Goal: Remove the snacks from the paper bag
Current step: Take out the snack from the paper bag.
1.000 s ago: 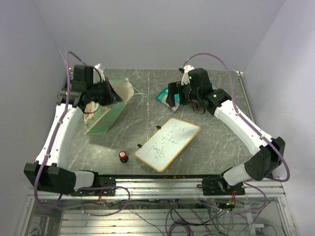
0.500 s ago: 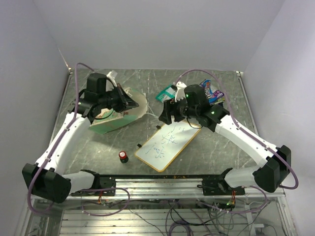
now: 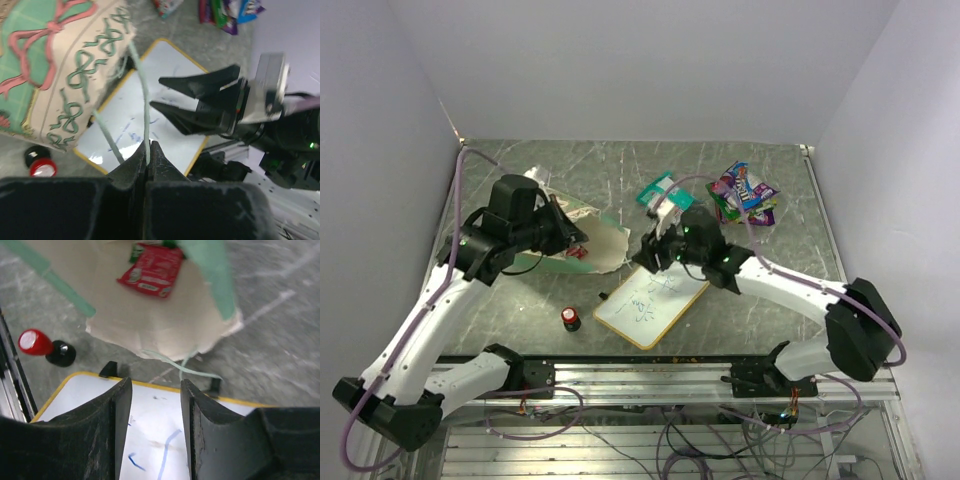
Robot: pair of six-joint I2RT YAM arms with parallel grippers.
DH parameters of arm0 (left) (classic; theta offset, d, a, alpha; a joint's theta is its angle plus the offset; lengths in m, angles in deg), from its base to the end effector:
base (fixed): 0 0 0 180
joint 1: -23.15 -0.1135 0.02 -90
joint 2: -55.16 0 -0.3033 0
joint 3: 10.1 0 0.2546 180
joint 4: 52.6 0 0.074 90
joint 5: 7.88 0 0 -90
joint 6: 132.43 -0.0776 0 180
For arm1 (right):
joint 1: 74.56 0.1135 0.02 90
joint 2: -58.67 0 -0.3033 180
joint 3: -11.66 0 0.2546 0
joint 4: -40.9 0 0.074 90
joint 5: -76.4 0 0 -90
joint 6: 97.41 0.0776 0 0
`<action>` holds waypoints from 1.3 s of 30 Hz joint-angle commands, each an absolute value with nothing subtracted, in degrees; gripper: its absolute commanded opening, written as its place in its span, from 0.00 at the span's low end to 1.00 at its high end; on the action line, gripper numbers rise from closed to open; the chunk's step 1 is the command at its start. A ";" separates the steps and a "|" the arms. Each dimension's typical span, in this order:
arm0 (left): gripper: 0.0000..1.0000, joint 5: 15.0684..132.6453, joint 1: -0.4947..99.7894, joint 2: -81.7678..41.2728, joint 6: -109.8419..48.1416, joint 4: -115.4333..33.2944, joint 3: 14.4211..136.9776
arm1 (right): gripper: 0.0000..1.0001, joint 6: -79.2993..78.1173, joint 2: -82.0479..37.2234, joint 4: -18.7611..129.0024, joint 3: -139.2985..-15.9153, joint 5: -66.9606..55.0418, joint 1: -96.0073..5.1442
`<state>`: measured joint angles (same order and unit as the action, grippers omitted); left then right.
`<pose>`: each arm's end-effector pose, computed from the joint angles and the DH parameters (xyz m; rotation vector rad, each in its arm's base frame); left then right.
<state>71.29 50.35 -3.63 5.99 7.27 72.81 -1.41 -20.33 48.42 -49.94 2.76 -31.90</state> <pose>0.1864 -0.1122 0.3892 -0.3197 2.3246 -0.9115 0.2350 0.2463 0.2725 -0.8339 1.9113 0.8179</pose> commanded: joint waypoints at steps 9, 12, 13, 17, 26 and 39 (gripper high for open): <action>0.07 83.93 50.26 3.38 8.94 19.71 71.32 | 0.30 -24.18 -36.38 21.09 -54.22 1.78 -20.43; 0.07 83.63 50.19 3.32 8.16 18.60 72.54 | 0.25 -25.54 -39.62 21.29 -56.41 1.24 -19.82; 0.07 83.11 50.18 2.93 7.77 18.22 73.03 | 0.25 -26.75 -40.65 21.48 -57.22 1.36 -19.10; 0.07 81.23 50.23 1.92 7.81 14.56 73.61 | 0.25 -27.30 -46.17 17.93 -58.92 0.62 -15.52; 0.07 79.64 50.17 5.41 8.57 6.39 69.61 | 0.29 -17.15 -52.92 4.75 -62.83 0.29 -11.72; 0.07 72.92 50.25 9.88 17.00 -5.65 59.26 | 0.64 -37.12 -56.41 15.41 -63.71 5.62 -19.43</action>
